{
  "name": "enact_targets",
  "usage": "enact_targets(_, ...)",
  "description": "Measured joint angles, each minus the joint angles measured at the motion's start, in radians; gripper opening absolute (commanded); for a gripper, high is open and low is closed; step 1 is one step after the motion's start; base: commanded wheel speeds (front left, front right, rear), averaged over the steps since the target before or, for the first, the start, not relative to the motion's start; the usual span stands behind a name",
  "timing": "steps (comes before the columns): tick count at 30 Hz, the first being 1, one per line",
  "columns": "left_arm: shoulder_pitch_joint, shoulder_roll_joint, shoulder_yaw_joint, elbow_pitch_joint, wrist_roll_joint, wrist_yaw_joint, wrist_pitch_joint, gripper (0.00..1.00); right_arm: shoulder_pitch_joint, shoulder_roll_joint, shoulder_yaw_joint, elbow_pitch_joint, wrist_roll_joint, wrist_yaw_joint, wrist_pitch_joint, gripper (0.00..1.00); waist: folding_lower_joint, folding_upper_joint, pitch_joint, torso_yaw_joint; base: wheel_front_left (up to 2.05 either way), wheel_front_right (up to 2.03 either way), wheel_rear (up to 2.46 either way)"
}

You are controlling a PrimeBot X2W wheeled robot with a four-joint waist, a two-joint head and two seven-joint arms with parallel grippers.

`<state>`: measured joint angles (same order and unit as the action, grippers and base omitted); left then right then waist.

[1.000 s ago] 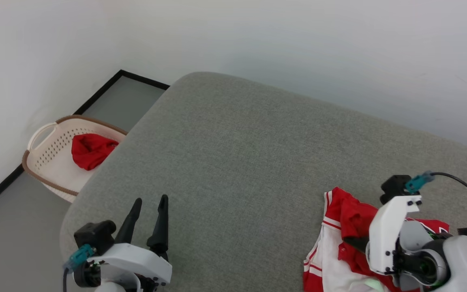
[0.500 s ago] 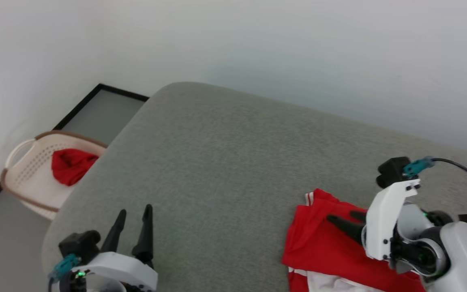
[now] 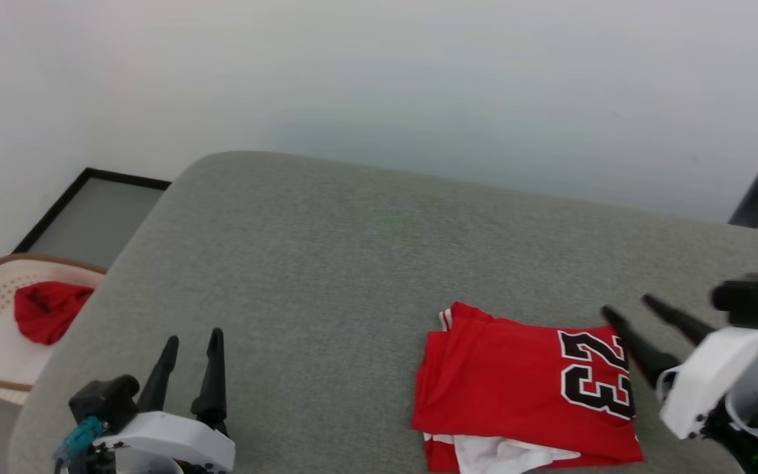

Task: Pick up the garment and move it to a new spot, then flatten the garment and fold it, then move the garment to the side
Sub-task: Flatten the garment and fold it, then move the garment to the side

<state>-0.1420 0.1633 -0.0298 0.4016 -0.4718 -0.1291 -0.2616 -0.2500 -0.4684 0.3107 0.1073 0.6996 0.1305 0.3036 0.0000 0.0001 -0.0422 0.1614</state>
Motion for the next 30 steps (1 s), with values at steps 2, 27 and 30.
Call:
enact_targets(2,-0.001,0.000,0.007,-0.013,0.013,0.000,0.000,1.00,0.013,-0.014,-0.010,0.001,-0.015,0.000,-0.082,1.00,0.0000,0.0000,0.003,-0.013,0.00,0.00,0.00)
enact_targets(27,0.107,0.025,0.092,-0.155,0.174,0.000,0.000,1.00,0.322,0.092,-0.306,-0.008,-0.302,0.000,-0.565,1.00,0.0000,0.0000,0.017,-0.105,0.00,0.00,0.00)
enact_targets(30,0.106,0.024,0.087,-0.160,0.176,0.000,0.000,1.00,0.325,0.102,-0.316,-0.029,-0.311,0.000,-0.565,1.00,0.0000,0.0000,0.017,-0.102,0.00,0.00,0.00)
